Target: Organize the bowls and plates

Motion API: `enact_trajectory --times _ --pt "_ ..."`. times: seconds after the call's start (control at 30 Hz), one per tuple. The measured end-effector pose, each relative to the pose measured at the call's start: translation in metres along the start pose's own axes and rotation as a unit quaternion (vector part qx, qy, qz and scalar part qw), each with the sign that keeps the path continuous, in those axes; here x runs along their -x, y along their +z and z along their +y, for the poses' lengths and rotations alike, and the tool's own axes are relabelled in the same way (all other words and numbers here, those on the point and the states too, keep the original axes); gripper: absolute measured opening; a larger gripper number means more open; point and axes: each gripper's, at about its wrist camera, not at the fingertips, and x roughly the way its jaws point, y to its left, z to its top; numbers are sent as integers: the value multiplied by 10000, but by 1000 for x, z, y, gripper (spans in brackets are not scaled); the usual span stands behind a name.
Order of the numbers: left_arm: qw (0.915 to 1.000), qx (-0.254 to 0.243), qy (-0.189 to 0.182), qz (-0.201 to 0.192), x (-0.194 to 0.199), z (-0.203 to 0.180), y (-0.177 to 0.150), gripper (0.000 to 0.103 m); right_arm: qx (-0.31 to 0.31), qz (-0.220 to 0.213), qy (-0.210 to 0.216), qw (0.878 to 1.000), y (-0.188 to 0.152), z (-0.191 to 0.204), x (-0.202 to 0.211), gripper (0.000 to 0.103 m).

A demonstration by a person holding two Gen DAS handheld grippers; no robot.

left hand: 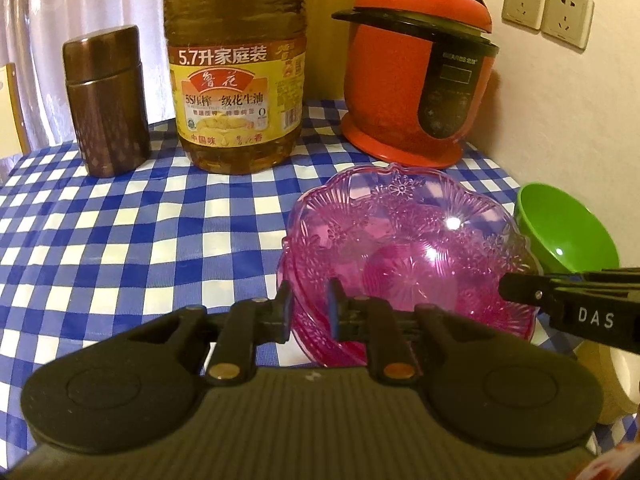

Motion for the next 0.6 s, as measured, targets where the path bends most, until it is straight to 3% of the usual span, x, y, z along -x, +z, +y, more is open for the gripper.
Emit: enact_trajectory --times 0.6 --pt "9990 -423 172 20 -7 -7 -4 21 238 36 -108 9997 -1 3 -9 21"
